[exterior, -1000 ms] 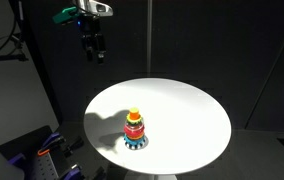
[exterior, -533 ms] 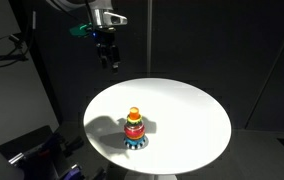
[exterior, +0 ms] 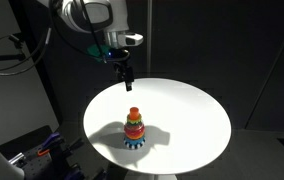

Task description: Put the yellow ring on the table

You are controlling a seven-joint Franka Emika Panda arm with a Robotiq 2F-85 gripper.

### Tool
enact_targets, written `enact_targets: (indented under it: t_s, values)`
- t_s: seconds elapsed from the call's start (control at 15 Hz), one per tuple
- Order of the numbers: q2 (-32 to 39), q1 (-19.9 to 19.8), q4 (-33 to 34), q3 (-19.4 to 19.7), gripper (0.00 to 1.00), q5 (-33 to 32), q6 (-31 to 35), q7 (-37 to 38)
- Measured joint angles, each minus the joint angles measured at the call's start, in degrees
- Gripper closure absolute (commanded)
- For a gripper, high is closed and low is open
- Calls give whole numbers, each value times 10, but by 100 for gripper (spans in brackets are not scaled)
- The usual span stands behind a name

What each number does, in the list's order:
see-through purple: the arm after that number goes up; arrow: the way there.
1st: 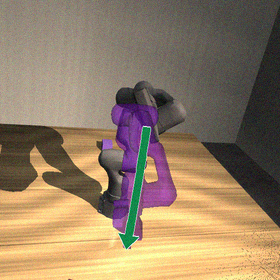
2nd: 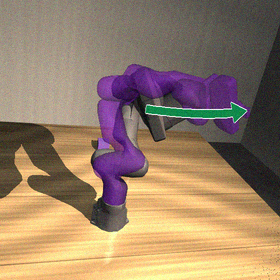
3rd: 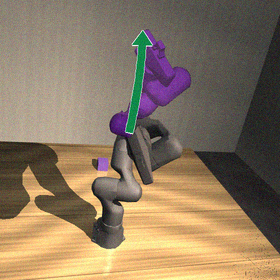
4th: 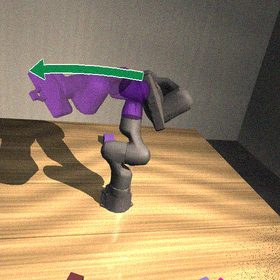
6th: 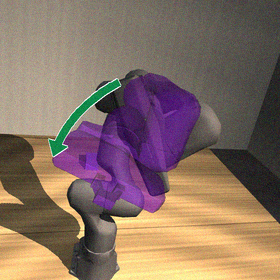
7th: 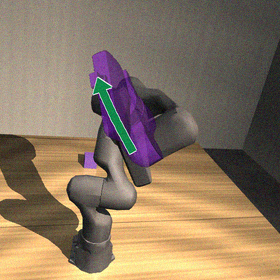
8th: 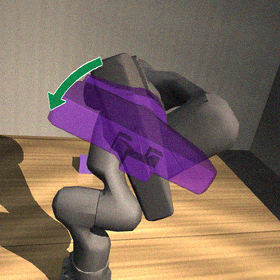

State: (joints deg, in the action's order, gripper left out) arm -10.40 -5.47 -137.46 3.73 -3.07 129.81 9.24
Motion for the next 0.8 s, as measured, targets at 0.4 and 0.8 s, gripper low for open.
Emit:
enact_targets:
  t_s: [0.4, 0.8]
  values:
    - [67, -11, -7, 15, 0, 16, 60, 14]
    - [114, -15, -7, 28, 0, 12, 78, 42]
